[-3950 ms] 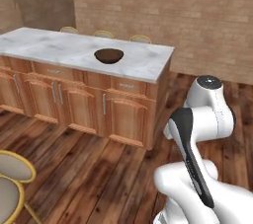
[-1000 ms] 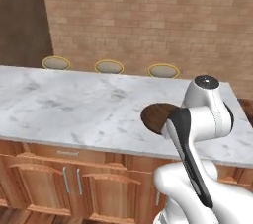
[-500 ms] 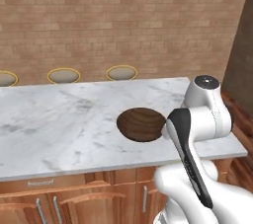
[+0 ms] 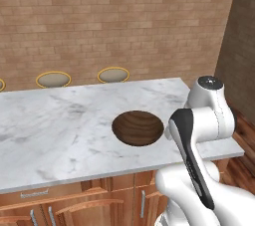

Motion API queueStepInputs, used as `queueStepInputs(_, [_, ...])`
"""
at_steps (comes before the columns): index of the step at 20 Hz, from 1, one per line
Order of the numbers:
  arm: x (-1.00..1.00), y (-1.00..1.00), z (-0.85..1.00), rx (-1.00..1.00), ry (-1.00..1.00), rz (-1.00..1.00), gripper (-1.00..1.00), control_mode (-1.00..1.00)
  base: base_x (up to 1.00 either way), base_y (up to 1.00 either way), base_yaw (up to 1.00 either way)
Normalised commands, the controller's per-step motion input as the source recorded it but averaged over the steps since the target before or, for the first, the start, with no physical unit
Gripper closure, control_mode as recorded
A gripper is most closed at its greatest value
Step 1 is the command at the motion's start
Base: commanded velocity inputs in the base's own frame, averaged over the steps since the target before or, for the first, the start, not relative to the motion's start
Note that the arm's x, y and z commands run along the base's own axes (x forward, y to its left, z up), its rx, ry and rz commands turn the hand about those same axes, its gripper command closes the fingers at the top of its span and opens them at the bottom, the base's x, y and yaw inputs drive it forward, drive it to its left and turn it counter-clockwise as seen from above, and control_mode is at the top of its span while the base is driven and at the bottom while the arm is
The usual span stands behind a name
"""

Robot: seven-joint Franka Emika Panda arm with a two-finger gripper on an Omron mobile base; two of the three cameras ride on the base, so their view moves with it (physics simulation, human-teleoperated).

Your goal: Pick the cup and bowl and place them in the sink. Then turn on the water.

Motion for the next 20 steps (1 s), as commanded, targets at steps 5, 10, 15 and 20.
queueStepInputs(5, [0.00,0.00,0.00,0.00,0.00,0.00,-1.00,1.00,0.00,0.00,0.00])
queueStepInputs(10, [0.00,0.00,0.00,0.00,0.00,0.00,-1.00,1.00,0.00,0.00,0.00])
queueStepInputs(15, [0.00,0.00,0.00,0.00,0.00,0.00,-1.00,1.00,0.00,0.00,0.00])
queueStepInputs(20, [0.00,0.00,0.00,0.00,0.00,0.00,-1.00,1.00,0.00,0.00,0.00])
